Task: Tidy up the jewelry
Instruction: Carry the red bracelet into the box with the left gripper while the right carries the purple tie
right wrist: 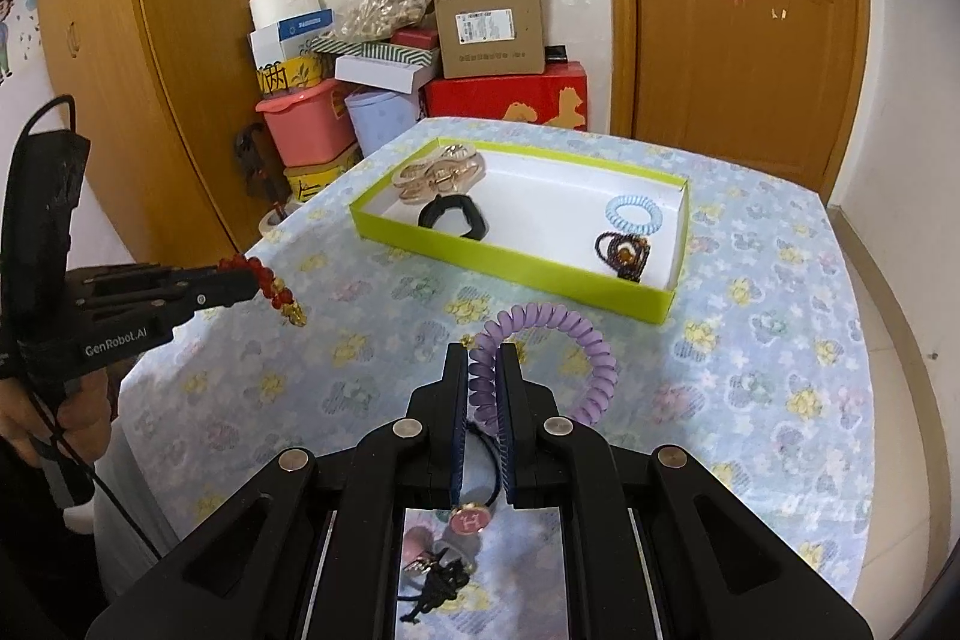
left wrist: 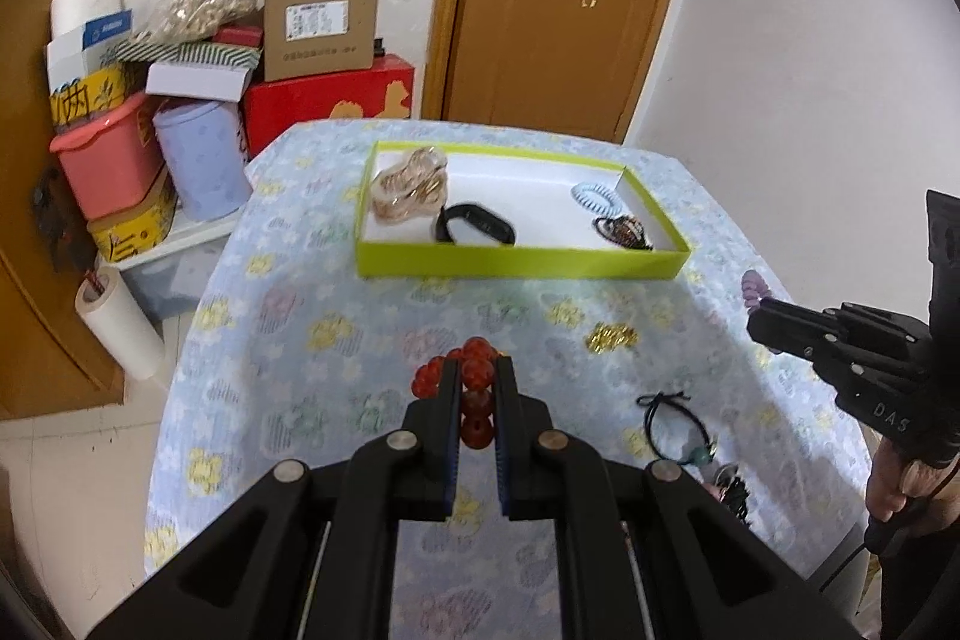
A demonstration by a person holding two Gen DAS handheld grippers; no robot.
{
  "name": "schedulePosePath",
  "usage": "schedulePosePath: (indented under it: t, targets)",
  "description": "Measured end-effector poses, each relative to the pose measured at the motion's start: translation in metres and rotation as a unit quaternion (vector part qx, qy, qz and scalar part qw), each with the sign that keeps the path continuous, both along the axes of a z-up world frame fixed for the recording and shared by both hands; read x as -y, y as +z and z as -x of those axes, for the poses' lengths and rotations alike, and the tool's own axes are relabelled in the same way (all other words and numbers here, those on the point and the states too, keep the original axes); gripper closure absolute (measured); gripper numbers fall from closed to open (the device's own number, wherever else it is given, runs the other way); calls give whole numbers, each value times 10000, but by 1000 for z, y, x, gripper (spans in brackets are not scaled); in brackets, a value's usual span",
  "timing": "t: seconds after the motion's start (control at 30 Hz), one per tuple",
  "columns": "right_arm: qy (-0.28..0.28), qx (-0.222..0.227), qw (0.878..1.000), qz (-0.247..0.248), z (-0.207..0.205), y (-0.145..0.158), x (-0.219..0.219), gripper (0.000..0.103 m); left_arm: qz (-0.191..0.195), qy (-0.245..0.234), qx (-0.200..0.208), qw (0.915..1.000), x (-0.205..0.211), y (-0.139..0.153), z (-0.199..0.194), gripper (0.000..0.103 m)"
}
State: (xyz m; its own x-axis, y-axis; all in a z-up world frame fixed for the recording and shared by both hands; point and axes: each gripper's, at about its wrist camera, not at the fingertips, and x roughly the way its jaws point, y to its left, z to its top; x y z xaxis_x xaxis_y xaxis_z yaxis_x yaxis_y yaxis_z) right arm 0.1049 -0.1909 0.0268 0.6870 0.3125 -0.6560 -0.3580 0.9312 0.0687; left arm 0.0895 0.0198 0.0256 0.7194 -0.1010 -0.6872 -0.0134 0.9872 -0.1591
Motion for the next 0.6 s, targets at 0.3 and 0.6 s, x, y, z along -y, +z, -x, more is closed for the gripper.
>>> schedulePosePath:
  t: [0.3, 0.6]
  targets:
    - [-38, 56, 10000, -15, -28, 11, 7, 94, -10, -223, 169, 9996, 8, 20, -39, 93]
    - [-103, -25, 9999, -60, -75, 13, 17, 94, 19, -320, 94, 9994, 8, 24, -96, 93]
